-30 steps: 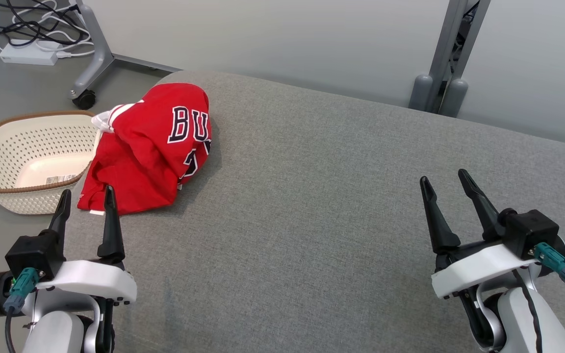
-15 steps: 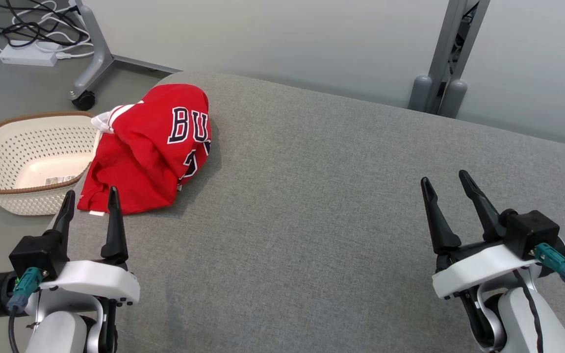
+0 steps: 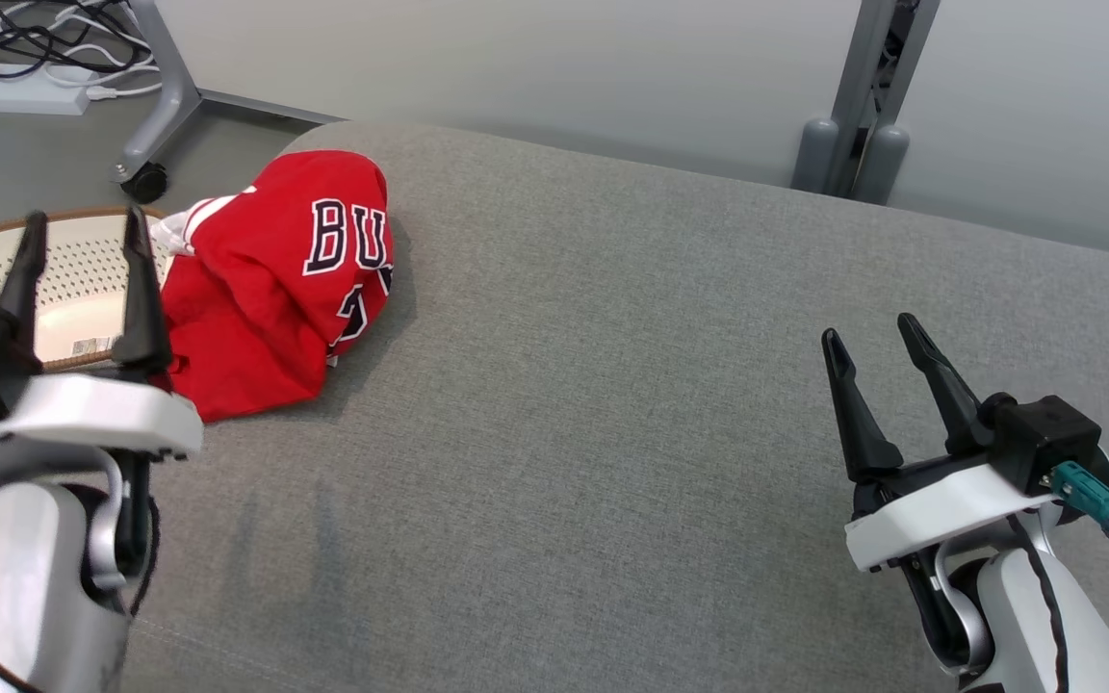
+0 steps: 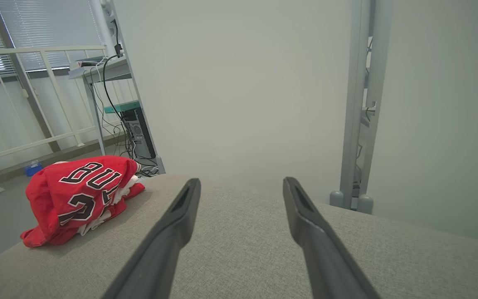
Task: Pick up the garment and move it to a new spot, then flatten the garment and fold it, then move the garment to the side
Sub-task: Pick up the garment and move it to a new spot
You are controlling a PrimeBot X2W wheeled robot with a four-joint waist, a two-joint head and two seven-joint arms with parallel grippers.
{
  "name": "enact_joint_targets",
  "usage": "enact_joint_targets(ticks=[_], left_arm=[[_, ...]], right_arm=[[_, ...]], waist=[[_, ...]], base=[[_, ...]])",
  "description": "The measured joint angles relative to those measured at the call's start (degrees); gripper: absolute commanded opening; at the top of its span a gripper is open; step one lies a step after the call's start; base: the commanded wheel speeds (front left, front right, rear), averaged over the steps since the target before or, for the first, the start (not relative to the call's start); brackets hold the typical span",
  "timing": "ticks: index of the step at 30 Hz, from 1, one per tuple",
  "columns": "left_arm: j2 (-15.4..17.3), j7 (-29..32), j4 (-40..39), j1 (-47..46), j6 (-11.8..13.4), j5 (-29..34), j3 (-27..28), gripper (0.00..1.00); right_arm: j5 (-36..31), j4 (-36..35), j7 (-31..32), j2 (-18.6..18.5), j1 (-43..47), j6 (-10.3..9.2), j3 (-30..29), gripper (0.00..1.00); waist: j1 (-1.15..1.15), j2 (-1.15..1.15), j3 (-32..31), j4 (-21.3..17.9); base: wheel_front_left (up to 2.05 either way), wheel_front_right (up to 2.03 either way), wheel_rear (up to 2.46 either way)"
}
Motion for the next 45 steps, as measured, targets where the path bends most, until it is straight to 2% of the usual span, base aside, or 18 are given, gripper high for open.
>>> enact_joint_targets(ticks=[4, 10, 19, 24, 25, 26, 27, 30, 34, 38, 42, 45], left_arm=[[2.38, 2.97, 3.49, -6.22, -1.05, -0.37, 0.91, 1.00], [4.66, 6.25, 16.63, -13.13, -4.34, -2.55, 1.15, 1.00], [2.97, 7.80, 38.90, -19.14, -8.05, -6.55, 1.35, 1.00], [2.03, 7.30, 46.71, -22.04, -9.48, -8.03, 1.59, 1.00], [1.94, 6.50, 47.62, -22.60, -9.76, -8.13, 1.63, 0.87], [1.92, 6.27, 48.70, -23.30, -10.27, -8.54, 1.79, 0.37], [1.91, 5.94, 49.59, -23.90, -10.74, -8.68, 1.77, 0.00], [1.92, 3.82, 51.54, -25.14, -11.55, -8.55, 1.37, 0.00], [3.42, -2.02, 51.82, -27.97, -11.34, -7.31, 0.86, 0.00], [4.48, -4.76, 50.79, -30.06, -11.04, -7.09, 1.09, 0.00], [5.93, -6.45, 46.44, -31.05, -10.43, -6.04, 1.32, 0.00], [5.78, -6.94, 40.73, -30.53, -9.53, -5.42, 1.64, 0.00]], right_arm=[[-0.07, -0.45, 0.27, -0.30, -0.67, 0.00, 0.90, 1.00], [-0.05, -0.87, 0.66, -0.80, -2.86, 0.00, 2.00, 1.00], [0.04, -0.60, 0.55, -1.72, -5.05, 0.00, 2.77, 1.00], [0.33, -0.43, 0.14, -1.80, -6.16, 0.00, 3.07, 1.00], [0.36, -0.33, 0.15, -1.78, -6.21, 0.00, 3.16, 1.00], [0.40, -0.21, 0.14, -1.75, -6.21, 0.00, 3.23, 1.00], [0.45, -0.10, 0.12, -1.75, -6.34, 0.00, 3.23, 1.00], [0.68, 0.41, -0.14, -1.71, -7.04, 0.00, 3.24, 1.00], [0.90, 1.19, -0.45, -1.74, -7.05, 0.00, 3.21, 1.00], [1.04, 1.70, -0.93, -1.59, -7.00, 0.00, 3.07, 1.00], [1.32, 1.82, -1.68, -1.44, -6.58, 0.00, 2.72, 1.00], [1.32, 1.78, -1.91, -1.29, -5.60, 0.00, 1.81, 1.00]], waist=[[0.00, 0.00, 1.46, -1.36], [0.00, 0.00, 4.46, -4.22], [0.00, 0.00, 9.92, -7.79], [0.00, 0.00, 11.97, -8.81], [0.00, 0.00, 12.24, -8.90], [0.00, 0.00, 12.46, -8.96], [0.00, 0.00, 12.63, -8.97], [0.00, 0.00, 12.80, -8.78], [0.00, 0.00, 12.41, -8.32], [0.00, 0.00, 11.11, -7.95], [0.00, 0.00, 9.31, -7.73], [0.00, 0.00, 7.83, -7.46]], base=[[0.00, 0.00, 0.00], [0.00, 0.00, 0.00], [0.00, 0.00, 0.00], [0.00, 0.00, 0.00], [0.00, 0.00, 0.00], [0.00, 0.00, 0.00], [0.00, 0.00, 0.00], [0.00, 0.00, 0.00], [0.00, 0.00, 0.00], [0.00, 0.00, 0.00], [0.00, 0.00, 0.00], [0.00, 0.00, 0.00]])
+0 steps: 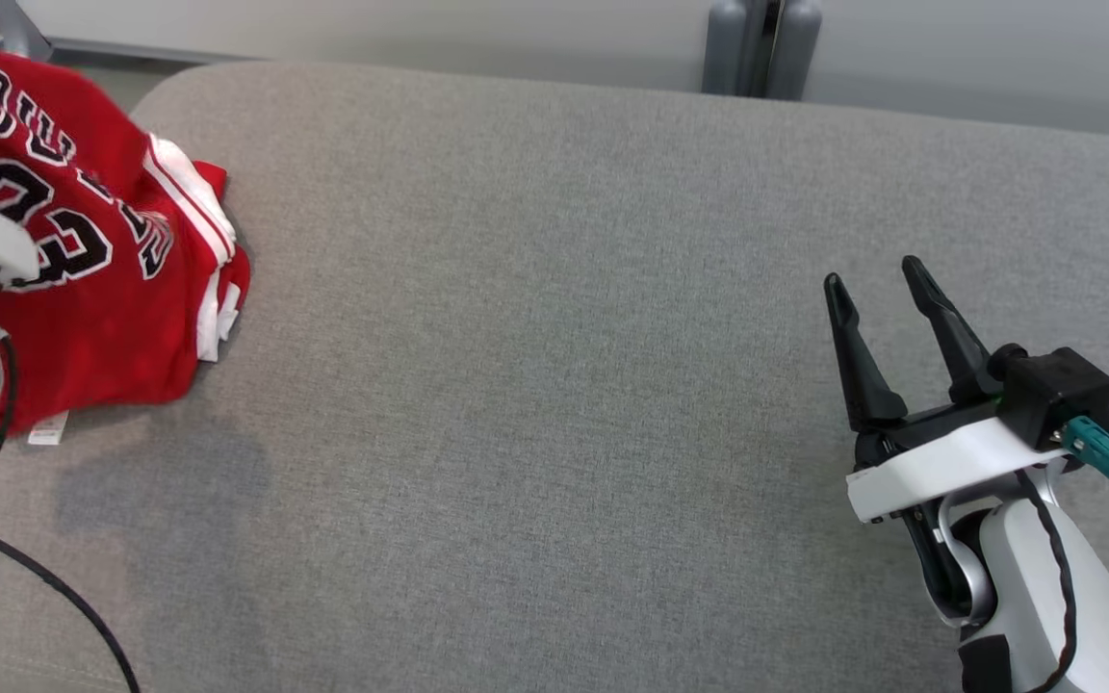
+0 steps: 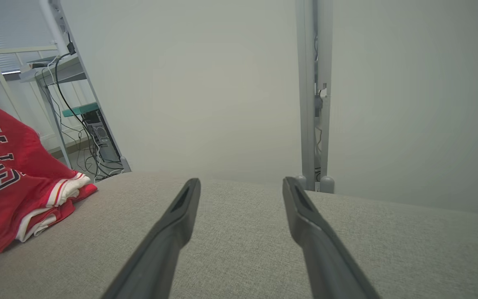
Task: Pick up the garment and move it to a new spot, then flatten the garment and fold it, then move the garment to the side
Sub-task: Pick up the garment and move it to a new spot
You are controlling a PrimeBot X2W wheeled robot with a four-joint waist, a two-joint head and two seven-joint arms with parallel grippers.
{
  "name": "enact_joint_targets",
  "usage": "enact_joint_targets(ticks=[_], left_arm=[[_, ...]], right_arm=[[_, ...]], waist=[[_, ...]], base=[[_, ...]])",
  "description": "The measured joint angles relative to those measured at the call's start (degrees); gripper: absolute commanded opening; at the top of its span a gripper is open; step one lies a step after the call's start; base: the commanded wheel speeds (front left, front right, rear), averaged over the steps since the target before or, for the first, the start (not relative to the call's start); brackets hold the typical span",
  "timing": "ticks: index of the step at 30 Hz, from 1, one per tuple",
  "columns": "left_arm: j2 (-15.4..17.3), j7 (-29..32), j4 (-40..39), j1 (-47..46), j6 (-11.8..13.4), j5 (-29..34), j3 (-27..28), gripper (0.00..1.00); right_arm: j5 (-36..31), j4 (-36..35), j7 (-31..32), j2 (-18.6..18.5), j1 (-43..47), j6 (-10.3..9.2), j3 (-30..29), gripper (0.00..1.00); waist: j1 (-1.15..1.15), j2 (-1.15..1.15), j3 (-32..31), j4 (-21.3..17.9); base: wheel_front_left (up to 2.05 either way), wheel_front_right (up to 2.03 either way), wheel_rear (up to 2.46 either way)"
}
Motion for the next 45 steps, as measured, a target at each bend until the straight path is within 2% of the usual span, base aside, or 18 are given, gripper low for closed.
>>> enact_joint_targets(ticks=[8, 14, 20, 25, 32, 40, 41, 45], left_arm=[[-2.43, -0.10, -21.72, 13.92, 4.66, 3.53, -1.04, 0.00], [-4.38, 3.82, -37.82, 25.33, 7.59, 5.46, -4.67, 0.00], [-6.59, 9.03, -47.42, 31.89, 8.11, 7.37, -11.04, 0.00], [-8.01, 11.17, -49.09, 31.89, 6.81, 8.55, -15.71, 0.00], [-10.90, 12.39, -46.98, 27.55, 4.26, 10.50, -21.58, 0.00], [-13.63, 13.69, -40.17, 22.07, 1.42, 10.40, -25.16, 0.00], [-13.63, 13.69, -40.17, 22.07, 1.42, 10.40, -25.16, 0.00], [-15.13, 14.54, -34.30, 19.63, 0.21, 9.90, -26.91, 0.00]], right_arm=[[-0.01, -0.29, -0.46, 1.08, 2.36, 0.00, -1.63, 1.00], [-0.44, -1.68, -0.38, 1.51, 3.44, 0.00, -3.02, 1.00], [-0.60, -2.85, 0.09, 1.81, 4.39, 0.00, -4.24, 1.00], [-0.44, -3.74, 0.14, 2.04, 4.13, 0.00, -4.10, 1.00], [0.77, -3.50, -0.41, 2.35, 3.03, 0.00, -4.16, 1.00], [3.21, -2.16, -1.23, 2.50, 2.66, 0.00, -3.77, 1.00], [3.21, -2.16, -1.23, 2.50, 2.66, 0.00, -3.77, 1.00], [5.17, -1.27, -1.69, 2.50, 2.22, 0.00, -2.85, 1.00]], waist=[[0.00, 0.00, -3.78, -0.66], [0.00, 0.00, -4.75, -2.67], [0.00, 0.00, -4.46, -5.96], [-0.01, 0.00, -3.52, -9.97], [0.00, 0.00, -1.61, -17.34], [0.00, 0.00, 1.00, -26.61], [0.00, 0.00, 1.00, -26.61], [0.00, 0.00, 2.97, -31.68]], base=[[0.00, 0.00, 0.00], [0.00, 0.00, 0.00], [0.00, 0.00, 0.00], [0.00, 0.00, 0.00], [0.00, 0.00, 0.00], [0.00, 0.00, 0.00], [0.00, 0.00, 0.00], [0.00, 0.00, 0.00]])
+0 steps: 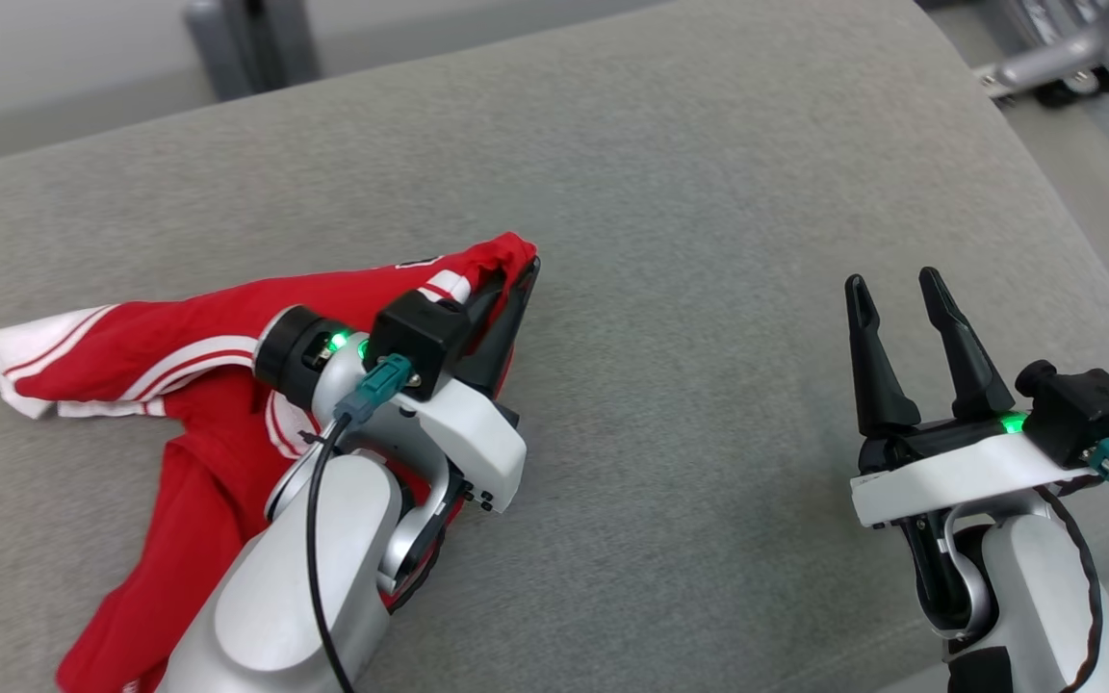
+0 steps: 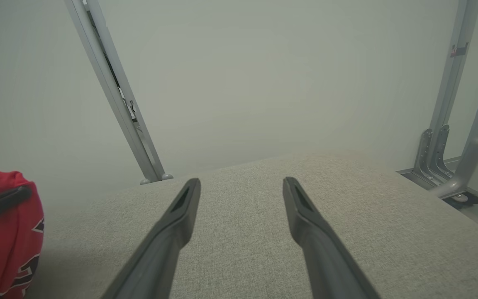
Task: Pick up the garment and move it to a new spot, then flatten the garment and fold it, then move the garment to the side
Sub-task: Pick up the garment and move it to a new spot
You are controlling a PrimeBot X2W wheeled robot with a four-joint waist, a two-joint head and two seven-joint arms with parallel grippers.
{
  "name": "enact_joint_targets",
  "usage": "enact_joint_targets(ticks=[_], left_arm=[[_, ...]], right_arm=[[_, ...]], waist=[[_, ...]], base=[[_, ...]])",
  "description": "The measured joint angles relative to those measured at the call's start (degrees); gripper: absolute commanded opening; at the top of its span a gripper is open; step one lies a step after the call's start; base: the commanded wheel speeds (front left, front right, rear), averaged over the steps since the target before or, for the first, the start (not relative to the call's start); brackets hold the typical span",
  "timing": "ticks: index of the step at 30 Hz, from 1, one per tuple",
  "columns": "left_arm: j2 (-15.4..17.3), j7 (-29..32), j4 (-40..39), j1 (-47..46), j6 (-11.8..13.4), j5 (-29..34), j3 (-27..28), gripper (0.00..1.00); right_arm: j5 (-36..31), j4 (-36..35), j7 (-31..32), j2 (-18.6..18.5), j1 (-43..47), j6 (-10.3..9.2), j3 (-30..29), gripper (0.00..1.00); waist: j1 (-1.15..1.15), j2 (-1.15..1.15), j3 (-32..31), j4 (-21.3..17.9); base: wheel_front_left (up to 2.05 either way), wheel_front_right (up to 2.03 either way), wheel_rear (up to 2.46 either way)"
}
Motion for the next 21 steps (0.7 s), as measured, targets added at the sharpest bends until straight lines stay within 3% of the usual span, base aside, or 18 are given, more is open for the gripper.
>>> enact_joint_targets(ticks=[5, 6, 7, 8, 14, 21], left_arm=[[-1.57, 0.07, 5.17, -1.69, -1.35, -1.05, -2.07, 0.00], [-1.66, 0.16, 6.32, -2.03, -1.79, -1.12, -2.64, 0.14], [-1.71, 0.14, 7.34, -2.19, -2.16, -1.25, -3.14, 0.47], [-1.79, 0.15, 8.29, -2.30, -2.31, -1.30, -3.71, 1.00], [-2.76, -2.20, 11.10, -3.91, -4.00, -1.99, -7.00, 1.00], [-2.86, -6.09, 9.67, -3.04, -3.67, -2.61, -7.64, 1.00]], right_arm=[[1.26, 0.38, -0.10, 0.00, -0.24, 0.00, 0.24, 1.00], [1.51, 0.26, -0.11, -0.01, -0.28, 0.00, 0.20, 1.00], [1.56, 0.08, -0.12, 0.00, -0.32, 0.00, 0.21, 1.00], [1.63, -0.13, -0.12, 0.01, -0.34, 0.00, 0.10, 1.00], [1.55, -0.37, -0.13, 0.09, -0.34, 0.00, -0.88, 1.00], [-0.43, -0.08, -0.15, 0.12, -0.01, 0.00, -2.43, 1.00]], waist=[[0.00, 0.00, 2.33, -3.26], [0.00, 0.00, 2.74, -3.67], [0.00, 0.00, 3.12, -4.01], [0.00, 0.00, 3.45, -4.22], [0.00, 0.00, 3.58, -3.07], [0.00, 0.00, 1.55, 1.05]], base=[[0.00, 0.00, 0.00], [0.00, 0.00, 0.00], [0.00, 0.00, 0.00], [0.00, 0.00, 0.00], [0.00, 0.00, 0.00], [0.00, 0.00, 0.00]])
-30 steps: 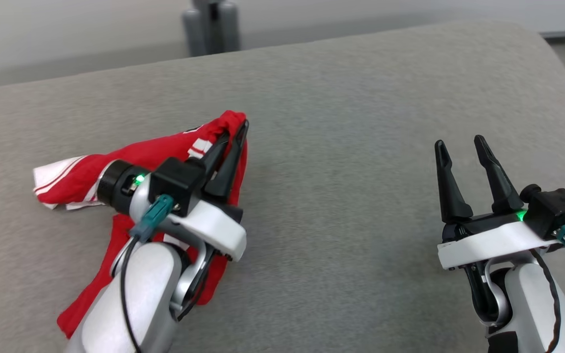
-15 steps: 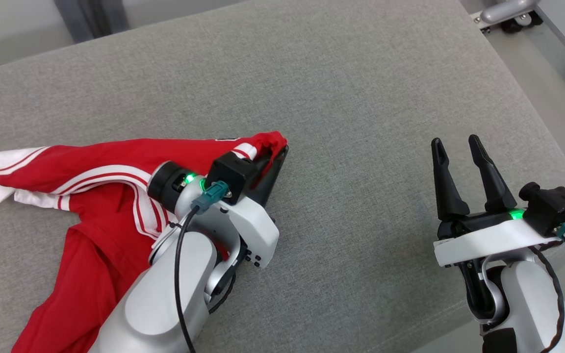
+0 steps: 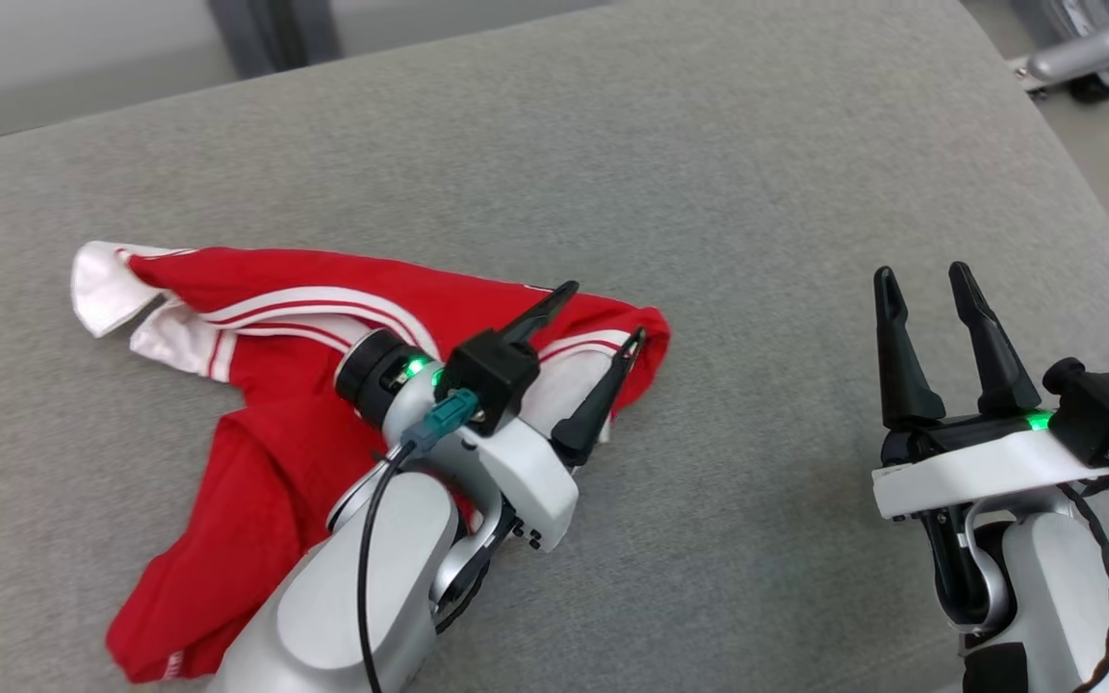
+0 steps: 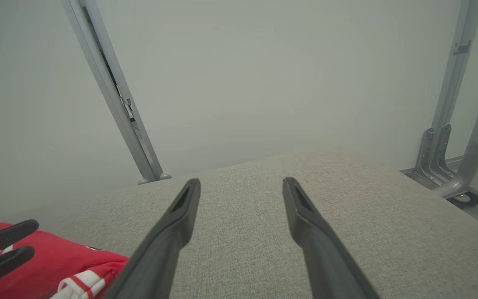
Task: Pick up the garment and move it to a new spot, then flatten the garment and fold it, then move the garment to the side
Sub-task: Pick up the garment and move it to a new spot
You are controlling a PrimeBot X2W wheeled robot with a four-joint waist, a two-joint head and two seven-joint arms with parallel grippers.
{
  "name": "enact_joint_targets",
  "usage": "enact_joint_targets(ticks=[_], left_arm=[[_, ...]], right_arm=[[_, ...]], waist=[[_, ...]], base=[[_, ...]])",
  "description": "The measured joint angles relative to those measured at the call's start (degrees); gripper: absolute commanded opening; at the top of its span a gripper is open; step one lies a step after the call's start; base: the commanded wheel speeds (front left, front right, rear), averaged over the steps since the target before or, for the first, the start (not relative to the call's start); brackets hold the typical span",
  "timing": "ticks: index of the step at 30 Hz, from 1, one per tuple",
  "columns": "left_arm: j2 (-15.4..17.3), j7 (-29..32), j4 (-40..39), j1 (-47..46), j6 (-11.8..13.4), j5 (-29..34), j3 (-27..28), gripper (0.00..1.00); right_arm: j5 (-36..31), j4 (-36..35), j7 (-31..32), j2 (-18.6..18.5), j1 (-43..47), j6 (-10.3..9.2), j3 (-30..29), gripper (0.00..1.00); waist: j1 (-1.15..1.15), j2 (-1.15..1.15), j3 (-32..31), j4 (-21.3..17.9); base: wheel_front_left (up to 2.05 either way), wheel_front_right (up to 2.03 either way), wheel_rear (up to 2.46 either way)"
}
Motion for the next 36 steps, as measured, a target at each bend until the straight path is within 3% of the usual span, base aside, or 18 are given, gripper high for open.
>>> enact_joint_targets(ticks=[6, 16, 29, 36], left_arm=[[2.14, -1.86, -3.67, 3.99, 3.56, -1.69, 3.14, 1.00], [7.59, -4.88, -8.66, 9.62, 10.40, -5.97, 13.11, 1.00], [15.25, -5.47, -17.85, 20.89, 16.86, -7.55, 21.17, 1.00], [16.37, -3.96, -23.03, 26.85, 19.13, -7.56, 21.45, 1.00]], right_arm=[[-2.10, -0.07, -0.13, 0.00, 0.98, 0.00, -1.10, 1.00], [-4.75, -0.58, 0.48, 0.01, 2.01, 0.00, -1.12, 1.00], [-6.34, -2.65, 3.01, -0.04, 6.10, 0.00, 0.11, 1.00], [-6.77, -4.38, 4.42, -0.04, 9.62, 0.00, 0.36, 1.00]], waist=[[0.00, 0.00, -2.34, 4.67], [0.00, 0.00, -6.03, 11.60], [0.00, 0.00, -10.96, 14.49], [0.00, 0.00, -13.18, 14.54]], base=[[0.00, 0.00, 0.00], [0.00, 0.00, 0.00], [0.00, 0.00, 0.00], [0.00, 0.00, 0.00]])
